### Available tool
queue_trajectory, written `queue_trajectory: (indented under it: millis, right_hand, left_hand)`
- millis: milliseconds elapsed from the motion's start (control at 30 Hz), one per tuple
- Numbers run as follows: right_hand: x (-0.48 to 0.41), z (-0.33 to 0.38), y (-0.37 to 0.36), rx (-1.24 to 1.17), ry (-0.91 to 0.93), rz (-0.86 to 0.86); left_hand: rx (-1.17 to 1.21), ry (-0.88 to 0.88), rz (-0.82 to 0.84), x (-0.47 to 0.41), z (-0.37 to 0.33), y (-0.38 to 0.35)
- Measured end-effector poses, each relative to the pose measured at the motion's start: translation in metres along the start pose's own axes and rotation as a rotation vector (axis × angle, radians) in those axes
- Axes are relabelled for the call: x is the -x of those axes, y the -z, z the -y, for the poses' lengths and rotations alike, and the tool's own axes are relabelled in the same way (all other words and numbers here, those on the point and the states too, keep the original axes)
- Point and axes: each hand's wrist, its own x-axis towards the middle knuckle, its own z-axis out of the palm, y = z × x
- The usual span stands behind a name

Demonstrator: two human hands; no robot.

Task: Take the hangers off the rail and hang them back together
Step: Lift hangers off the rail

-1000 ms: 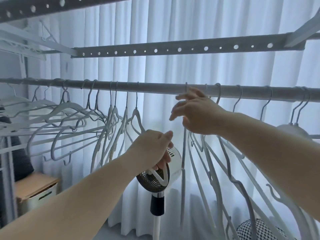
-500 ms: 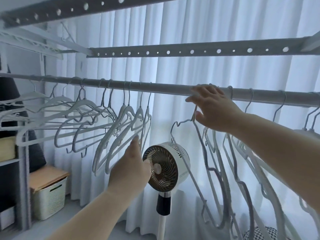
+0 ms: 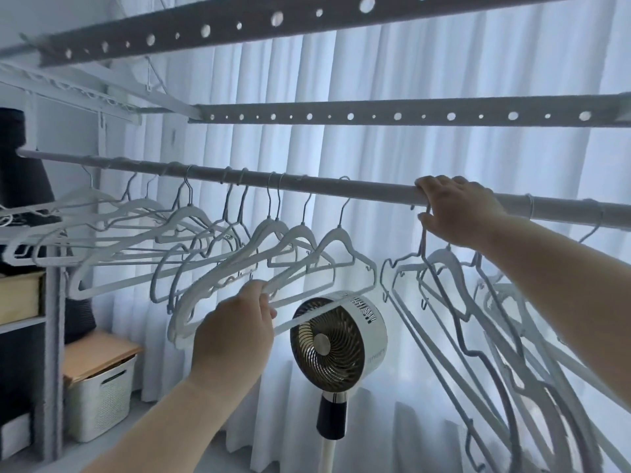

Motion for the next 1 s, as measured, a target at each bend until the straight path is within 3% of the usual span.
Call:
queue_trajectory:
  millis: [533, 700, 867, 1000]
  right_hand:
    - [0.005, -0.007, -0.003, -0.079, 0.005, -0.011]
    - [0.012, 0.001, 0.0, -0.107, 0.028, -0.028]
    - [0.035, 0.029, 0.02, -0.137, 0.177, -0.129]
    - [0.055, 0.058, 0.033, -0.11, 0.327, 0.098]
  left_hand:
    - [-0.004, 0.0, 0.117, -0.011, 0.008, -0.017]
    - [0.064, 0.003, 0.078, 0.008, 0.021, -0.001]
    - [0.137, -0.059, 0.016, 0.025, 0.037, 0.033]
    - [0.139, -0.132, 0.025, 0.047, 0.057, 0.058]
